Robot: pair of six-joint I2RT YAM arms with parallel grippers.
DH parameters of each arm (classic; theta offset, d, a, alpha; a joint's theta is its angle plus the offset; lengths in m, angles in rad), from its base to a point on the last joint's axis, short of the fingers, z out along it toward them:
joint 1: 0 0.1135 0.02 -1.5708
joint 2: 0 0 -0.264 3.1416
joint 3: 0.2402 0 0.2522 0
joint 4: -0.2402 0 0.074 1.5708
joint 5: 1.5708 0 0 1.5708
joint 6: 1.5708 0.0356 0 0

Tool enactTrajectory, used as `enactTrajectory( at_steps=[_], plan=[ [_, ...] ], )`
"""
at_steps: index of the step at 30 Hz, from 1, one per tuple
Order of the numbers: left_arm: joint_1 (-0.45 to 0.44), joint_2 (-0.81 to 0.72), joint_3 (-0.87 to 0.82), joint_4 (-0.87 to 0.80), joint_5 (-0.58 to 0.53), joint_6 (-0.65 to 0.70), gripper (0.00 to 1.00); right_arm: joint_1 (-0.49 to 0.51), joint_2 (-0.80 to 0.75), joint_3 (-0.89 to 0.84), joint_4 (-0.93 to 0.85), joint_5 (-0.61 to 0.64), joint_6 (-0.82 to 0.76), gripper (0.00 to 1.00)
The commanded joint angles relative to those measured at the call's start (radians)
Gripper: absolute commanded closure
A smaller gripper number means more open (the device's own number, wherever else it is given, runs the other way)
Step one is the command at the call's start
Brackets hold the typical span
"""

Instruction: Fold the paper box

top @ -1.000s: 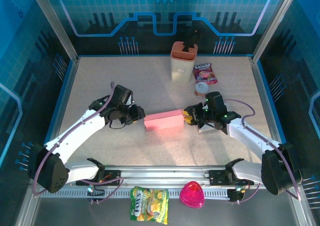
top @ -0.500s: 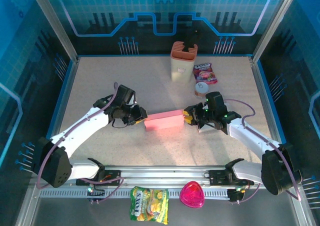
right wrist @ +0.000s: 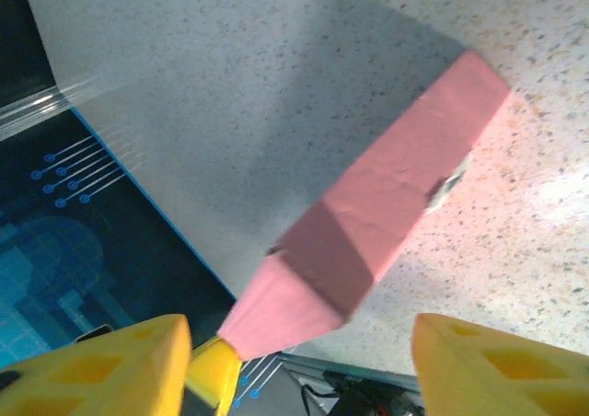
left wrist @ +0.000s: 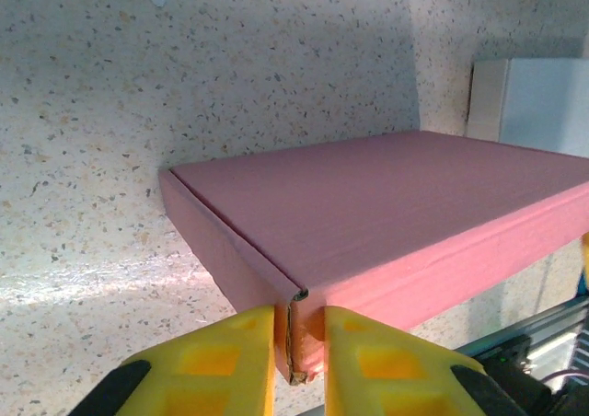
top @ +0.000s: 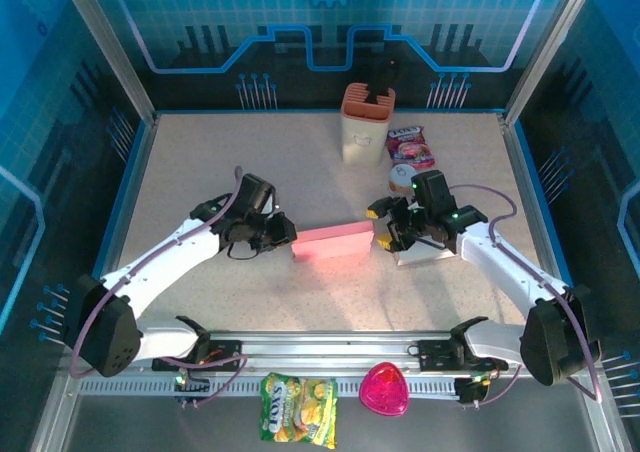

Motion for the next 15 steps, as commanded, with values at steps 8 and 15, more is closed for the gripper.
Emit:
enactTrajectory(
  at_steps=[8, 15],
  plan=[
    [-0.161, -0.06, -0.041, -0.036, -0.23, 0.082, 0.88, 0.014, -0.055, -0.088, 0.005, -0.031, 0.237, 0.24],
    [-0.225, -0.098, -0.125, 0.02, -0.278, 0.032, 0.87, 0.003, -0.052, -0.2, 0.037, -0.084, 0.215, 0.28]
  ],
)
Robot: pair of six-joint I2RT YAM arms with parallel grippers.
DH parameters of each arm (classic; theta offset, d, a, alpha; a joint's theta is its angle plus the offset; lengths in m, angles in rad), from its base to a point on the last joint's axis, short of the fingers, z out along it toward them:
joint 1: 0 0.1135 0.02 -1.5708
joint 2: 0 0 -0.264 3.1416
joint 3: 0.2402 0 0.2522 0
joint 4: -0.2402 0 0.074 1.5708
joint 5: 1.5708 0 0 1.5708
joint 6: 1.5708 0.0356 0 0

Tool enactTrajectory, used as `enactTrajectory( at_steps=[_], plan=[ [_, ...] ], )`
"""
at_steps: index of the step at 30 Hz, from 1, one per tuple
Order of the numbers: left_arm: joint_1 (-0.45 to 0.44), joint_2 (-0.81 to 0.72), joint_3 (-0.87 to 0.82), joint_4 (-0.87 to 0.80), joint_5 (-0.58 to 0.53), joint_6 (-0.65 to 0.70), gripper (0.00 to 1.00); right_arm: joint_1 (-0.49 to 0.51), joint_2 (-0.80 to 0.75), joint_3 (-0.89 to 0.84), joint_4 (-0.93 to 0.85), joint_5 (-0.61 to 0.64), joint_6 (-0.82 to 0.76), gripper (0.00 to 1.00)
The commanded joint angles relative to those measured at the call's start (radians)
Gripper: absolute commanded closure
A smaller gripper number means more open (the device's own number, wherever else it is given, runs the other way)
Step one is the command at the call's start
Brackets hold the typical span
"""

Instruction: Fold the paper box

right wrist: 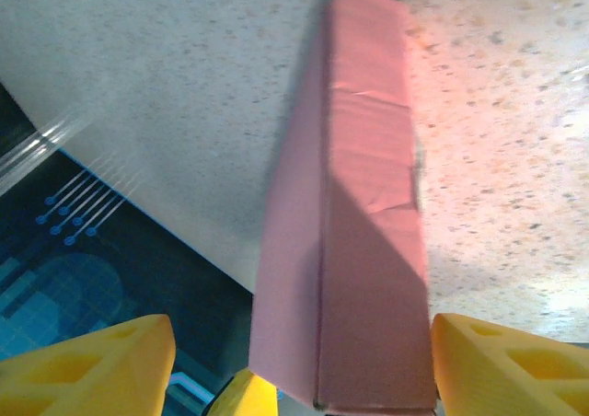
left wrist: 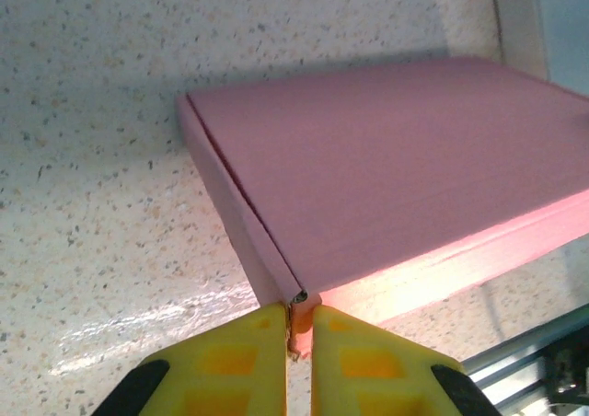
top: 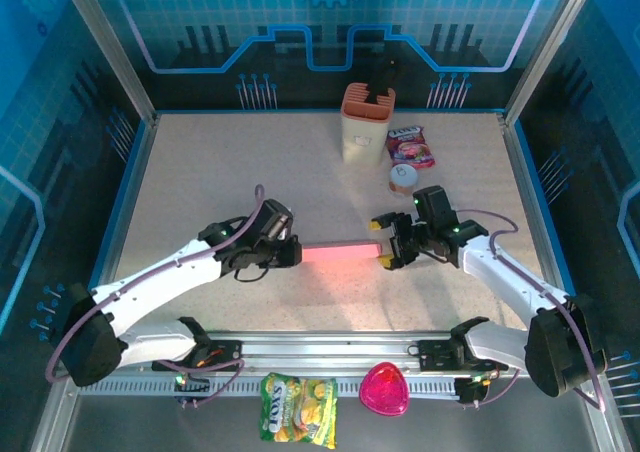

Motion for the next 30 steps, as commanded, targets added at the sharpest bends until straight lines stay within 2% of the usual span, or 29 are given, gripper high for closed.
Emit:
enactTrajectory(
  at_steps=[1, 8, 13, 17, 20, 25, 30],
  plan=[
    [-0.006, -0.007, -0.05, 0.026, -0.052, -0.033, 0.87, -0.002, 0.016, -0.047, -0.003, -0.051, -0.006, 0.28],
    [-0.005, -0.003, -0.126, 0.113, -0.036, -0.111, 0.82, -0.02, 0.068, -0.03, -0.119, -0.078, -0.21, 0.29],
    [0.024, -0.007, -0.108, 0.103, -0.014, -0.112, 0.74, -0.032, 0.12, 0.085, -0.222, -0.007, -0.446, 0.31],
    [0.156, -0.002, -0.123, 0.15, 0.139, -0.154, 0.67, -0.005, 0.225, 0.206, -0.237, 0.063, -0.739, 0.36],
    [0.266, -0.004, -0.137, 0.208, 0.252, -0.18, 0.62, 0.012, 0.314, 0.265, -0.245, 0.081, -0.879, 0.4],
    [0.383, 0.004, -0.126, 0.196, 0.329, -0.14, 0.59, 0.019, 0.422, 0.288, -0.23, 0.095, -0.974, 0.42],
    [0.449, -0.015, -0.126, 0.174, 0.354, -0.112, 0.58, 0.045, 0.498, 0.31, -0.177, 0.055, -1.012, 0.43]
  ],
)
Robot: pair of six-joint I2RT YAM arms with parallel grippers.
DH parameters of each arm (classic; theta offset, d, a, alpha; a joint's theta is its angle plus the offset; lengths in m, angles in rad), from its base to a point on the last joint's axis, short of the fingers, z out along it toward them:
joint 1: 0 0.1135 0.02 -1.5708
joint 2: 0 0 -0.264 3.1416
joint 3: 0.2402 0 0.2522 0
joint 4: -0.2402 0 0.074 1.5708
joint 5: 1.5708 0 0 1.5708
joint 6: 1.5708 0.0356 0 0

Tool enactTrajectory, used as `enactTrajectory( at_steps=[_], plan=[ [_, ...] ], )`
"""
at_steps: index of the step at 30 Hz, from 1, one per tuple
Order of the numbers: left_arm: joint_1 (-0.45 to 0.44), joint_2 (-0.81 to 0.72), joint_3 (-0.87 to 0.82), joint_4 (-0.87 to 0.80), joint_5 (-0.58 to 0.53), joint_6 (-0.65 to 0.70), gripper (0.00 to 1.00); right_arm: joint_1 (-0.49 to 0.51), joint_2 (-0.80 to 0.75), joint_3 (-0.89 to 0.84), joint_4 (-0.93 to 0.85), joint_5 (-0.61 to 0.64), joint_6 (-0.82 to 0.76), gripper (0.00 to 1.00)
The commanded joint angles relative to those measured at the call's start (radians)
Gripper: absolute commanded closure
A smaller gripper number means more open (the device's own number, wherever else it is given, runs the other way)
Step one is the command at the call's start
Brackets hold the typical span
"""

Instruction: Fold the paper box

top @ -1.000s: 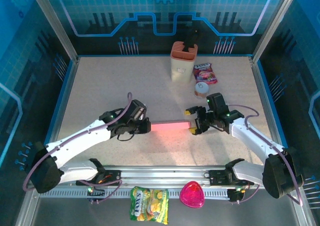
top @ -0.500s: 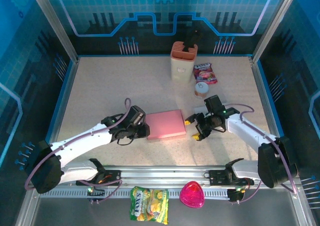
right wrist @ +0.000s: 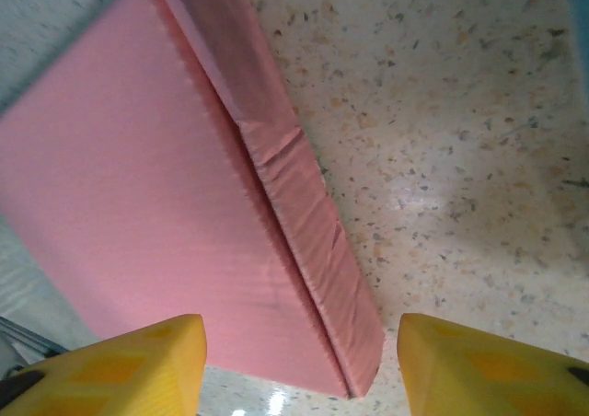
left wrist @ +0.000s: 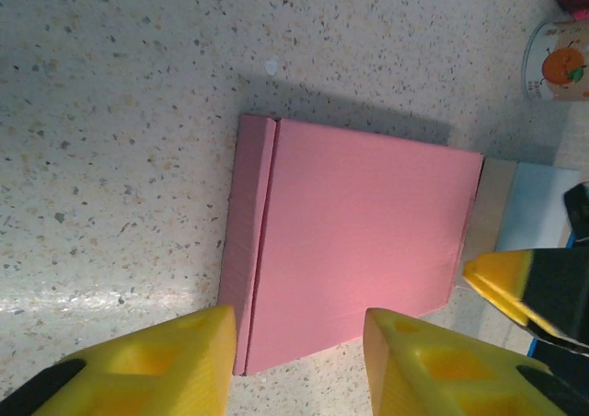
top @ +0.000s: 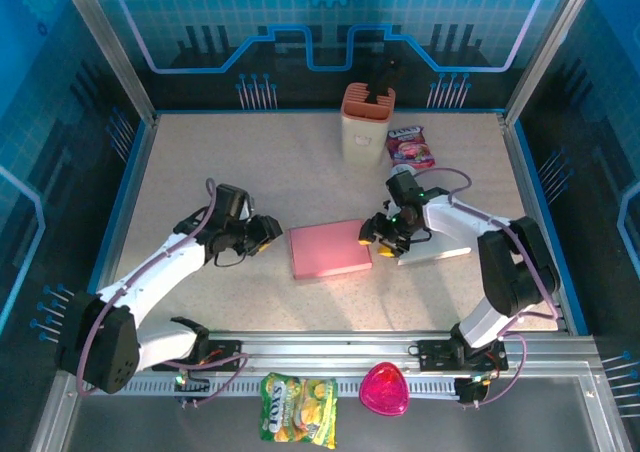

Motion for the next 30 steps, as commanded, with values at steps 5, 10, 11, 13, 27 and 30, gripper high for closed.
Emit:
enactTrajectory(
  at_steps=[5, 10, 11, 13, 27, 30],
  plan=[
    [0.109, -0.049, -0.07, 0.046, 0.099, 0.008, 0.01, 0.083, 0.073, 0.04, 0.102, -0.081, -0.023, 0.49],
    [0.17, -0.063, -0.1, 0.076, 0.125, 0.012, 0.01, 0.092, 0.038, 0.017, 0.107, -0.023, 0.019, 0.51],
    [0.175, -0.078, -0.098, 0.078, 0.116, 0.021, 0.01, 0.088, 0.017, 0.017, 0.085, 0.008, 0.008, 0.49],
    [0.184, -0.106, -0.09, 0.063, 0.071, 0.031, 0.01, 0.079, -0.043, 0.022, 0.034, 0.082, -0.023, 0.44],
    [0.229, -0.357, -0.077, 0.0, -0.465, 0.123, 0.01, -0.145, -0.699, 0.008, -0.199, 0.898, -0.205, 0.0],
    [0.231, -0.395, -0.145, 0.089, -0.563, 0.218, 0.01, -0.188, -0.837, -0.164, 0.02, 1.016, -0.341, 0.0]
  ],
)
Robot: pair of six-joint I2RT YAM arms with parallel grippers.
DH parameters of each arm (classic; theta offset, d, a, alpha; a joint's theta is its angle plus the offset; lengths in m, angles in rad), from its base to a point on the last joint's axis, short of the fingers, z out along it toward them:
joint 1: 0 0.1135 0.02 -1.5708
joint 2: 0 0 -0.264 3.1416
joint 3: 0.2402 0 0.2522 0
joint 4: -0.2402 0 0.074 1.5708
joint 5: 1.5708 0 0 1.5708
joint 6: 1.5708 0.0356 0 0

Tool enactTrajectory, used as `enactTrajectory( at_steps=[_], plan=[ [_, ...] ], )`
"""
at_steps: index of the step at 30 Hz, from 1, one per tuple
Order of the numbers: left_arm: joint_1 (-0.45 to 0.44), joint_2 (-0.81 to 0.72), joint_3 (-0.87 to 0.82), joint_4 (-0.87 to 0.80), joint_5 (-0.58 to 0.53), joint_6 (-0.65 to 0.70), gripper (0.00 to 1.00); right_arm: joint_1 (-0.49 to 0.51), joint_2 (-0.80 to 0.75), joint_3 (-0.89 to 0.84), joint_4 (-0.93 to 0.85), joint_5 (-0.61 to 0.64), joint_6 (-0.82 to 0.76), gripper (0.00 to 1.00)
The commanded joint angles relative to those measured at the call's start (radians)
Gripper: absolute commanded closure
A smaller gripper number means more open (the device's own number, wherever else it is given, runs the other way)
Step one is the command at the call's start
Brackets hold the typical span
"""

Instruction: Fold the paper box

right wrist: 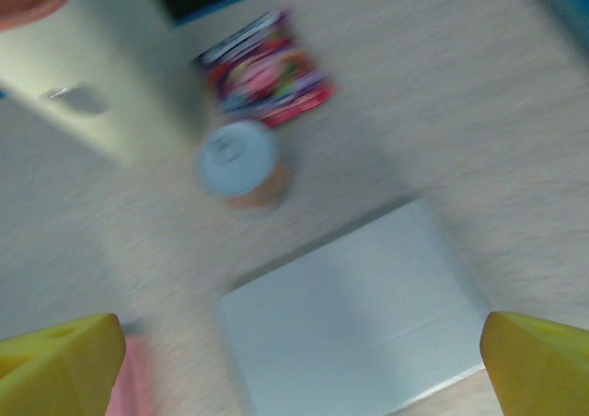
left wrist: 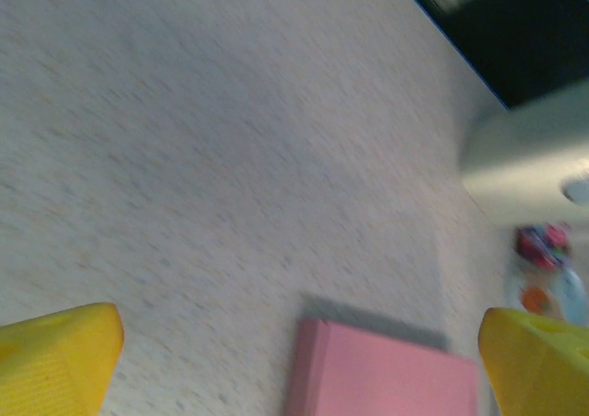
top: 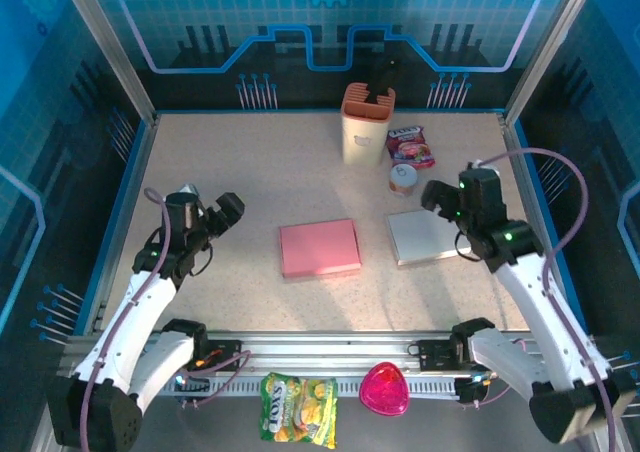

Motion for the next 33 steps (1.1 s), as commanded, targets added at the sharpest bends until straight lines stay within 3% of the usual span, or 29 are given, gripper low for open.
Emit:
enactTrajectory(
  at_steps=[1, 5, 10, 19, 27, 29, 33],
  plan=[
    [0.011, -0.055, -0.072, 0.071, -0.221, 0.14, 0.01, -0.052, -0.112, -0.187, 0.181, 0.248, -0.16, 0.0],
    [0.011, -0.137, -0.193, 0.217, -0.291, 0.176, 0.01, -0.094, -0.198, -0.408, 0.448, 0.268, -0.278, 0.0],
    [0.011, -0.169, -0.21, 0.197, -0.337, 0.277, 0.01, -0.096, -0.132, -0.571, 0.68, 0.234, -0.4, 0.0],
    [0.012, -0.155, -0.201, 0.158, -0.268, 0.346, 0.01, -0.102, 0.245, -0.659, 1.241, -0.003, -0.489, 0.0],
    [0.016, -0.151, -0.231, 0.195, -0.23, 0.358, 0.01, -0.148, 0.587, -0.66, 1.728, -0.094, -0.512, 0.0],
    [0.017, -0.145, -0.238, 0.214, -0.226, 0.367, 0.01, -0.142, 0.585, -0.653, 1.691, -0.136, -0.527, 0.0],
    [0.019, -0.122, -0.263, 0.29, -0.245, 0.413, 0.01, -0.144, 0.646, -0.687, 1.798, -0.137, -0.52, 0.0]
  ],
)
